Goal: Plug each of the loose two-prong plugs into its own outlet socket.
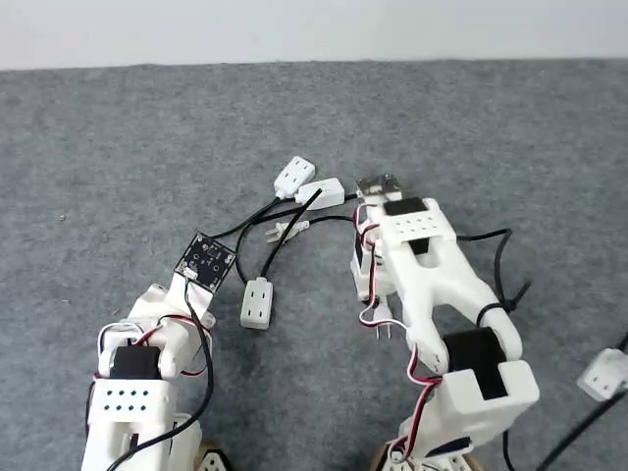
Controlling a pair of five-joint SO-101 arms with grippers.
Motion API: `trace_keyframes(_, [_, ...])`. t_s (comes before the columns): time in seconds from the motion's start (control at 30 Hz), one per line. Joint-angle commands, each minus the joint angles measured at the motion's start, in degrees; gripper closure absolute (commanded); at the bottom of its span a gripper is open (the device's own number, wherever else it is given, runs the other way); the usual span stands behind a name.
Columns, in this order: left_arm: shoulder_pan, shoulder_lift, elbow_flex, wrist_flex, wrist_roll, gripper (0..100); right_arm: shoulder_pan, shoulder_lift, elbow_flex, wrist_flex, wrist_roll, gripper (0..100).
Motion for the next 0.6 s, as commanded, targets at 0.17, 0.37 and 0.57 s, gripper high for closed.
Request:
trace_keyframes(0.17, [-0.18,-0.62,-0.4,-1.05,-1.93,98,0.66,-8.75,-0.09,2.15,-0.44,98.6])
trace_keyframes(0.37, [-0.18,-0.62,-0.4,-1.05,-2.11,98,0.22,-16.84,9.67,-1.8,-0.35,99.1])
trace_keyframes(0.57, [-0.18,-0.62,-0.4,-1.05,-2.11,98,1.98,-13.32,10.64,-2.77,0.09,99.1])
